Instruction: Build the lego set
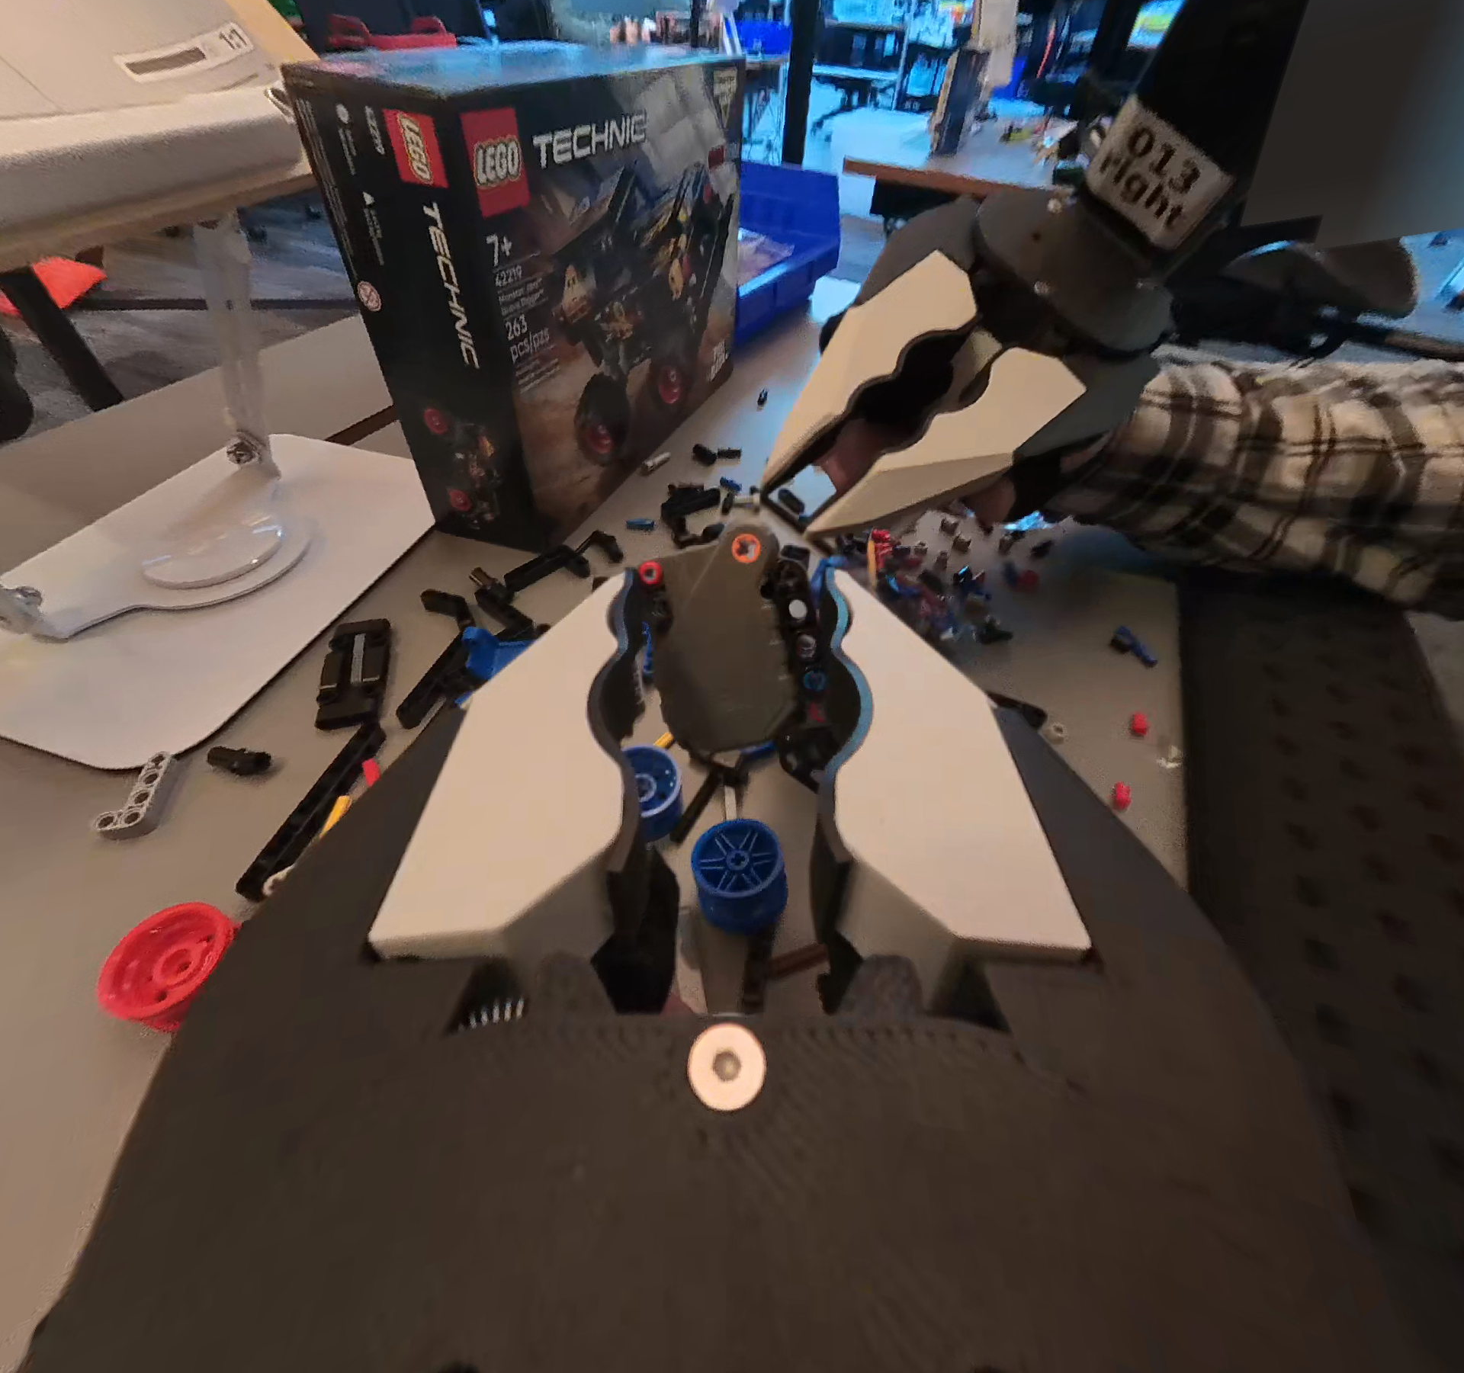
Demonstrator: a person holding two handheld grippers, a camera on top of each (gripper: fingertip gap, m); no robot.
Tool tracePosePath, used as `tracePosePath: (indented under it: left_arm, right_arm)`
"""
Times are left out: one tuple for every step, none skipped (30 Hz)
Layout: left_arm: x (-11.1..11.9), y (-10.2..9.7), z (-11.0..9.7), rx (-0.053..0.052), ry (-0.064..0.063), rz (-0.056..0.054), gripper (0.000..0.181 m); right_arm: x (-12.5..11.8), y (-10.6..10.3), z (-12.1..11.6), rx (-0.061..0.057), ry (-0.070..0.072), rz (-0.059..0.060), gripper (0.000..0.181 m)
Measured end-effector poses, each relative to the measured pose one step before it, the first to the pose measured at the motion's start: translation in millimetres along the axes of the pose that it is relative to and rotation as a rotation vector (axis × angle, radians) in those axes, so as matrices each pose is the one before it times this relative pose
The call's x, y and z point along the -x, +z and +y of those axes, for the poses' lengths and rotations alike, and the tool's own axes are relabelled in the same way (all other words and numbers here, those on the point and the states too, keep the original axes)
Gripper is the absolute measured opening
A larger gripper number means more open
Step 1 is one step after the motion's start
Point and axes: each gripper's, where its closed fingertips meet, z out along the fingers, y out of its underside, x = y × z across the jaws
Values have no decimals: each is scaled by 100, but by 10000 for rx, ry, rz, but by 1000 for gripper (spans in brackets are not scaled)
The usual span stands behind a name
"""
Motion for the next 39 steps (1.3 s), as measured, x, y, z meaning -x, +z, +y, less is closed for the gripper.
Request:
tracePosePath:
  left_arm:
    - [-56,137,217,118,48,4,42]
    - [-50,97,86,48,-2,1,42]
    - [29,85,62,44,-34,-37,42]
    - [-28,70,63,50,-20,-2,42]
    - [-44,30,114,90,50,-1,42]
    - [75,-14,134,114,139,-121,41]
    - [141,-20,123,134,176,-182,42]
    - [121,-1,116,138,151,-159,41]
    - [65,38,99,119,107,-125,41]
    - [-68,70,32,64,60,-52,41]
    - [-157,81,-25,16,-6,20,41]
    - [-197,115,5,25,-26,50,41]
    - [-112,106,41,55,1,-10,41]
    - [-49,75,91,90,55,-49,41]
    - [-8,15,138,128,135,-76,41]
    - [89,-112,168,157,164,-133,41]
    - [216,-233,90,110,133,-189,41]
    - [211,-328,47,96,67,-160,40]
    - [202,-410,21,95,46,-137,40]
    - [220,-448,15,47,82,-151,40]
    - [238,-396,120,41,38,-125,39]
    - [234,-305,253,31,-38,-98,39]
    - [192,-192,318,14,-120,-59,39]
    - [89,-90,325,-8,-161,4,39]
    - [44,-5,309,-4,-151,35,39]
    - [72,50,193,-15,-143,14,39]
    - [74,97,32,-11,-135,16,39]
    - [47,55,-88,-56,-62,5,39]
    - [34,31,-95,-59,-45,0,39]
    - [-22,0,-45,-42,-42,11,39]
    - [-47,-11,-26,-45,-26,2,39]
    - [-28,23,35,-26,-14,-14,39]
    - [-1,69,156,40,8,-10,39]
    - [62,95,190,69,23,-27,39]
    - [98,90,167,55,5,-38,39]
    - [78,55,121,27,-18,-9,39]
    - [27,11,47,2,-26,21,38]
    - [43,-30,2,-25,-32,17,39]
    - [58,-59,-34,-38,-34,4,39]
  right_arm:
    - [-83,40,215,65,33,25,10]
    - [-55,17,158,45,25,24,10]
    - [-35,13,78,23,14,19,11]
    - [-13,-10,46,5,16,10,11]
    - [-55,-8,61,-3,31,21,11]
    - [-72,-17,63,-6,48,16,11]
    - [-85,-4,63,-6,52,22,11]
    - [-84,-19,45,-10,40,24,11]
    - [-57,-9,34,-18,34,18,12]
    - [-49,0,32,-17,37,15,12]
    - [-51,1,48,-8,30,24,12]
    - [-56,11,60,5,19,26,13]
    - [-69,-3,67,3,22,26,14]
    - [-99,-15,33,-11,29,42,15]
    - [-181,-25,44,-3,36,87,16]
    - [-301,-41,23,13,38,155,18]
    - [-403,-59,-58,4,-3,218,19]
    - [-492,-94,-239,-12,-95,299,21]
    - [-564,-90,-427,-10,-134,352,21]
    - [-502,7,-549,8,-86,294,23]
    - [-501,158,-527,86,-69,255,26]
    - [-570,347,-384,213,-140,261,27]
    - [-547,542,-311,305,-257,211,29]
    - [-404,785,-416,304,-365,92,31]
    - [-467,1051,-633,243,-387,77,32]
    - [-487,1301,-976,89,-288,15,32]
    - [-466,1548,-1157,0,-183,-73,32]
    - [-673,1791,-953,91,-202,-44,32]
    - [-989,1915,-797,99,-281,81,32]
    - [-1208,1933,-767,-12,-217,175,31]
    - [-1057,1901,-701,-80,3,63,30]
    - [-870,1851,-475,-7,170,-30,29]
    - [-917,1769,-146,144,157,61,29]
    - [-887,1663,117,216,23,143,28]
    - [-578,1541,337,240,-60,35,25]
    - [-249,1363,498,260,51,-102,22]
    - [-163,1077,482,214,211,-123,20]
    - [-252,739,272,90,213,-1,18]
    - [-270,449,171,41,72,85,15]
